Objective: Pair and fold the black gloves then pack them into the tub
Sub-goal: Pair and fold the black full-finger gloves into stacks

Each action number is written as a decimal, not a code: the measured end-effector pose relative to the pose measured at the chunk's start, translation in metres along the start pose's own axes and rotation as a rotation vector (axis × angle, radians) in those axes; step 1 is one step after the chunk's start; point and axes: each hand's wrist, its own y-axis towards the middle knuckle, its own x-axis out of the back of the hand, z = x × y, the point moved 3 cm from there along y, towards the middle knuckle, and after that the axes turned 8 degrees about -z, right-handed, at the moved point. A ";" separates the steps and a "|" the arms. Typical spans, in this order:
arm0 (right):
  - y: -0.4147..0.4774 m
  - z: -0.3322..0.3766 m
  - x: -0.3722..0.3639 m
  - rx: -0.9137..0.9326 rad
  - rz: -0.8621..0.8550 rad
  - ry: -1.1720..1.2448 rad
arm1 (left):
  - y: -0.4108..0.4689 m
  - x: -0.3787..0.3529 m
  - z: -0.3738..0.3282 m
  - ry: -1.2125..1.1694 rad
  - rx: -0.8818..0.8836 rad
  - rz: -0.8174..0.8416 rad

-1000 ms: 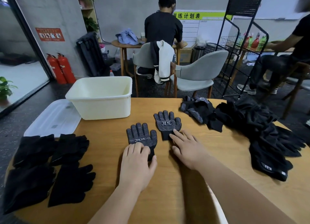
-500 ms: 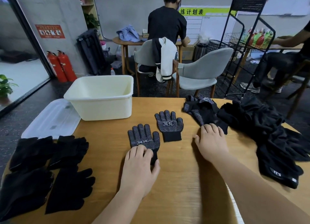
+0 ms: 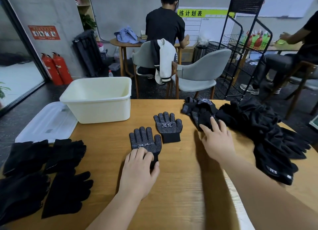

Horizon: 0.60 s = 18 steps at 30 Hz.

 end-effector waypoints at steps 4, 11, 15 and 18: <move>0.027 -0.009 -0.001 0.032 0.080 -0.100 | 0.001 -0.001 0.001 -0.002 0.007 0.010; 0.032 0.001 -0.001 0.060 -0.036 -0.203 | 0.002 -0.003 0.001 0.014 0.011 0.033; 0.031 -0.002 0.002 0.052 -0.067 -0.222 | 0.001 -0.003 0.001 0.007 0.013 0.027; 0.031 -0.004 0.013 0.049 -0.220 -0.089 | 0.002 -0.002 0.001 0.006 0.018 0.030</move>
